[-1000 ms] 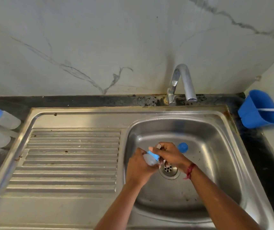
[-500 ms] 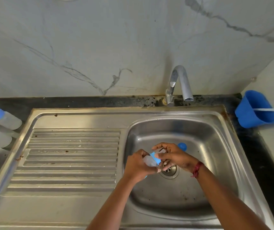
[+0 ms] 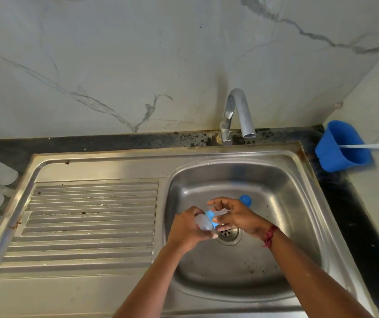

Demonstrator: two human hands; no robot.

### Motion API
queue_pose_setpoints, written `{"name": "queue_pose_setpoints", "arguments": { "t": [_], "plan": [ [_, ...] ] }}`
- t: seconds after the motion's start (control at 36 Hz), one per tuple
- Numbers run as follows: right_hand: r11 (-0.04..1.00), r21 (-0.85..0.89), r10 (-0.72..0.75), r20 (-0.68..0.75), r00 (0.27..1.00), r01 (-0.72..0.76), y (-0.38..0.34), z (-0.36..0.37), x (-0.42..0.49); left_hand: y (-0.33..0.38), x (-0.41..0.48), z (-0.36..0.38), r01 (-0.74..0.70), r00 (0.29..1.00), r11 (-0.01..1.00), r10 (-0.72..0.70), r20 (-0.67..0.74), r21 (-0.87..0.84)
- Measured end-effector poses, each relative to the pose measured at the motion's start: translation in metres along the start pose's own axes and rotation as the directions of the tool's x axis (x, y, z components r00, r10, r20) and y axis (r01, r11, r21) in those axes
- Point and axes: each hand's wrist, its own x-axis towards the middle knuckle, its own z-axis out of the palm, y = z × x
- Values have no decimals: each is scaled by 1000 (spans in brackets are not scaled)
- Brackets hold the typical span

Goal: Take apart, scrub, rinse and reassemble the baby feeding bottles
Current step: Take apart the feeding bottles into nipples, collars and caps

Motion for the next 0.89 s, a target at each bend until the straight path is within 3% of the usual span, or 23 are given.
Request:
{"name": "queue_pose_setpoints", "arguments": {
  "t": [0.14,0.39,0.5,0.67,0.89],
  "plan": [
    [976,-190,91,-91,992,-107,2,-1,3,-1,10,10,-23,1000,999,23,9,35],
    [923,-383,-74,-73,995,40,15,-29,14,-15,29,22,-29,998,991,22,56,132],
    [944,-328,-118,-199,973,48,20,-37,20,-20,38,23,22,1000,991,-21,-12,135],
    [952,-303,-147,-362,921,33,33,-41,24,-24,59,25,157,980,988,-155,-127,3],
    [956,-292,-165,-494,854,16,46,-37,29,-34,87,36,295,949,954,-299,-103,-48]
  ]
}}
